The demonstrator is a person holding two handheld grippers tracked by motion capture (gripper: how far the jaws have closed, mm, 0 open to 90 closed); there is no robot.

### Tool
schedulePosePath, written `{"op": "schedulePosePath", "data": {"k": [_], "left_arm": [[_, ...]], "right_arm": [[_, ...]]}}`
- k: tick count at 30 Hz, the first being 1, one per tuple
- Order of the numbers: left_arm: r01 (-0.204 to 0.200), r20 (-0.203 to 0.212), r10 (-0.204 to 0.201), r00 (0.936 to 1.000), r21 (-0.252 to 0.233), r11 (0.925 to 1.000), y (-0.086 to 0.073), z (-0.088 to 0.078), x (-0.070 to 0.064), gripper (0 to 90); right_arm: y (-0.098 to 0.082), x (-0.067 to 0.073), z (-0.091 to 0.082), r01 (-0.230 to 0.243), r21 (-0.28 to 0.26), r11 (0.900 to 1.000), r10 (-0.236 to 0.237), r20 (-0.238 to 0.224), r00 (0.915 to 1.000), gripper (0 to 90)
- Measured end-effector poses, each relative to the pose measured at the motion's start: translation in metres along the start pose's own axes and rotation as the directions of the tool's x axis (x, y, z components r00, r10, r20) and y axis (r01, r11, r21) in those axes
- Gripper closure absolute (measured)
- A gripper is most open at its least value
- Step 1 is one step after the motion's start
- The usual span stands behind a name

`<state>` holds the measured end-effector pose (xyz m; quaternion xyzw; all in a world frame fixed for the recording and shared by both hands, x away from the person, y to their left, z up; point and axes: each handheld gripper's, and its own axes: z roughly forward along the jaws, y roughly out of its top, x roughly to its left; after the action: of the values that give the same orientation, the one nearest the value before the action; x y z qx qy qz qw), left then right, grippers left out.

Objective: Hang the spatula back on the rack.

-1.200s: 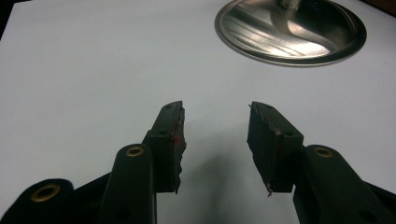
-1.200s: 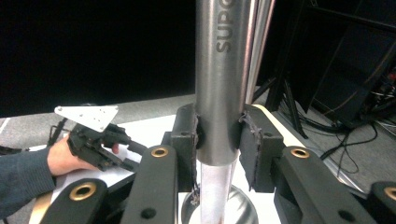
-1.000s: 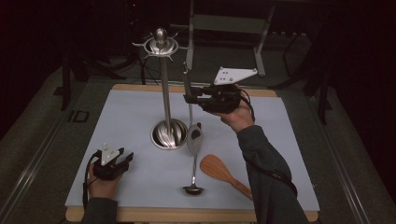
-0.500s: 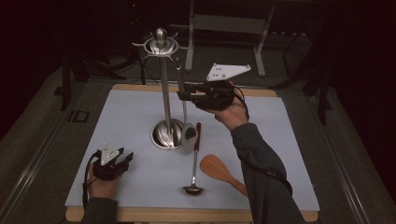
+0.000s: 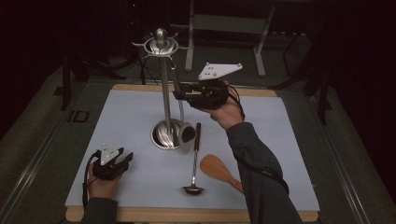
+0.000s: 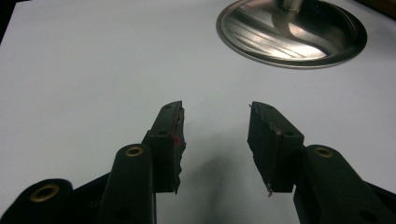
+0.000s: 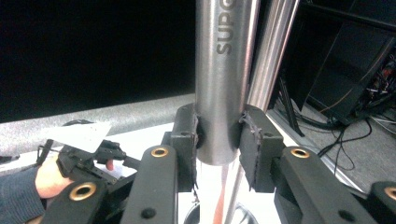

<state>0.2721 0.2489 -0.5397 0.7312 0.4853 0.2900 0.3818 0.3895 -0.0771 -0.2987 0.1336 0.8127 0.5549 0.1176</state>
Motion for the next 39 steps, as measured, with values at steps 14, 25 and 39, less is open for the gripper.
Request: {"op": "schedulePosePath", "data": {"k": [14, 25, 39], "left_arm": [[0.001, -0.001, -0.001, 1.0000, -0.002, 1.0000, 0.000, 0.000, 0.000, 55.9], [0.002, -0.001, -0.002, 1.0000, -0.003, 1.0000, 0.000, 0.000, 0.000, 55.8], [0.006, -0.004, -0.006, 1.0000, -0.003, 1.0000, 0.000, 0.000, 0.001, 55.7]], "right_arm": [[-0.003, -0.002, 0.005, -0.011, 0.025, 1.000, 0.011, 0.000, 0.9999, 67.8], [-0.003, -0.006, -0.004, -0.021, 0.001, 1.000, 0.021, -0.024, 0.9995, 67.1], [-0.020, -0.017, -0.021, 0.008, 0.133, 0.991, -0.012, 0.030, 0.9995, 70.6]]}}
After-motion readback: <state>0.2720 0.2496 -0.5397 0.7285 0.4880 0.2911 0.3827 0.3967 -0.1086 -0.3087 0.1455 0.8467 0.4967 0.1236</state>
